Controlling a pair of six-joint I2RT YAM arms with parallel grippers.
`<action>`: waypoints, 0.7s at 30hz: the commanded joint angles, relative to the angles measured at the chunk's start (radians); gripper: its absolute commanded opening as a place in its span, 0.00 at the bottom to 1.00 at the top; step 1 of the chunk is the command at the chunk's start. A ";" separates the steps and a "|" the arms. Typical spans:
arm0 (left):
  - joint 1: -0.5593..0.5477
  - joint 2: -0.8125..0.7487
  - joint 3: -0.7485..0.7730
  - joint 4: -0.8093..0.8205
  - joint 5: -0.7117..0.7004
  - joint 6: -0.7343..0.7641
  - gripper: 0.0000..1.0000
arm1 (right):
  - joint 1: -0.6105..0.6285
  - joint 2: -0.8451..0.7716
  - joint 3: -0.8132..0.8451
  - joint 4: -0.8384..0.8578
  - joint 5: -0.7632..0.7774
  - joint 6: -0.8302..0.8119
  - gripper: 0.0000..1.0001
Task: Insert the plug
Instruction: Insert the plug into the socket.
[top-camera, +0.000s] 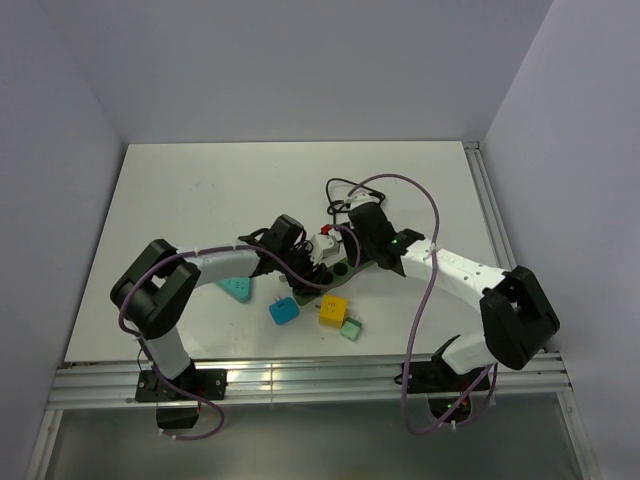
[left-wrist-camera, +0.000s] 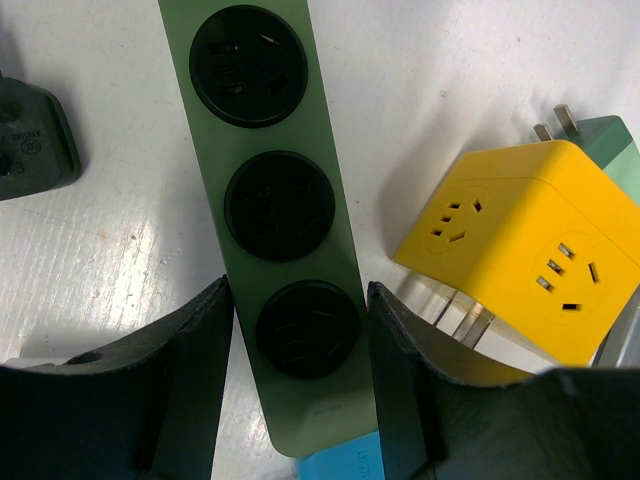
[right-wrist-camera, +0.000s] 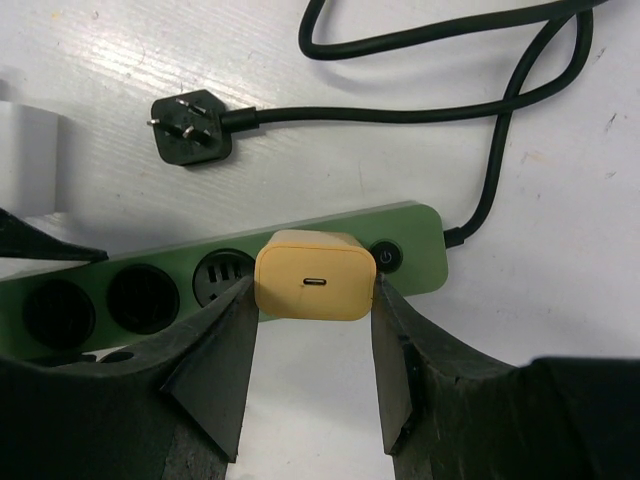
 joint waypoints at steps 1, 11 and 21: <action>-0.012 0.041 0.003 0.047 0.042 0.049 0.46 | 0.014 0.072 -0.004 -0.146 -0.018 0.015 0.00; -0.012 0.044 0.009 0.040 0.055 0.067 0.46 | 0.014 0.090 0.036 -0.193 0.011 0.012 0.00; -0.003 0.117 0.178 -0.216 0.085 0.227 0.46 | 0.011 0.095 0.062 -0.200 -0.059 -0.060 0.00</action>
